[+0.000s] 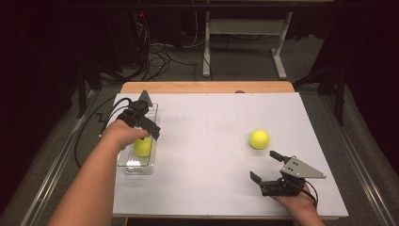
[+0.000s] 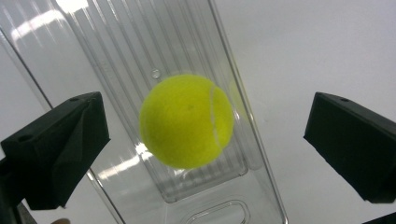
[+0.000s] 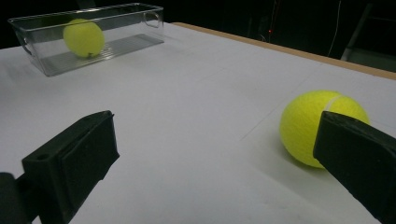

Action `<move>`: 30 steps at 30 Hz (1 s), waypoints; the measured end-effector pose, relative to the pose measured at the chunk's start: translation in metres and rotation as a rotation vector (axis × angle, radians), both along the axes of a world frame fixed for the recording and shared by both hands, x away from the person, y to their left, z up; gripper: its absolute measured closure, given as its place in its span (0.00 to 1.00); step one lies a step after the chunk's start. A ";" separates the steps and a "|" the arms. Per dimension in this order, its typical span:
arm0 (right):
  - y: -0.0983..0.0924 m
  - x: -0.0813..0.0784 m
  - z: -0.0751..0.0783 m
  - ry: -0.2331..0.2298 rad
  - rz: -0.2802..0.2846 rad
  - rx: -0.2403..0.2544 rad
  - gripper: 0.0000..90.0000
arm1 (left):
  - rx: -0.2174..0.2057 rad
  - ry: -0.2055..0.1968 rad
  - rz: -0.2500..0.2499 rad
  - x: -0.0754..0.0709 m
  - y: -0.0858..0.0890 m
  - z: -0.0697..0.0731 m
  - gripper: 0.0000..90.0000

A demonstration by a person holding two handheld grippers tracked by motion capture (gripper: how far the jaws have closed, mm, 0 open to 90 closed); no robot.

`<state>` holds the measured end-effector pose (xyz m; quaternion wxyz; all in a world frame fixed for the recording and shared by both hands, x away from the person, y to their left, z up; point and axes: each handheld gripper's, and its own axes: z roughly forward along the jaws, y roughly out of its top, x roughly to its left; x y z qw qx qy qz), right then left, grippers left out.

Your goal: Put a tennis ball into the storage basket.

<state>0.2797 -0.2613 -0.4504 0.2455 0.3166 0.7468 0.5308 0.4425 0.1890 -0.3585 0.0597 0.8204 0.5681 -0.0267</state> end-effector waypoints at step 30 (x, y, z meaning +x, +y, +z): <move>0.001 0.000 -0.001 0.001 -0.004 -0.001 0.00 | 0.004 -0.009 -0.116 -0.017 -0.039 0.007 0.01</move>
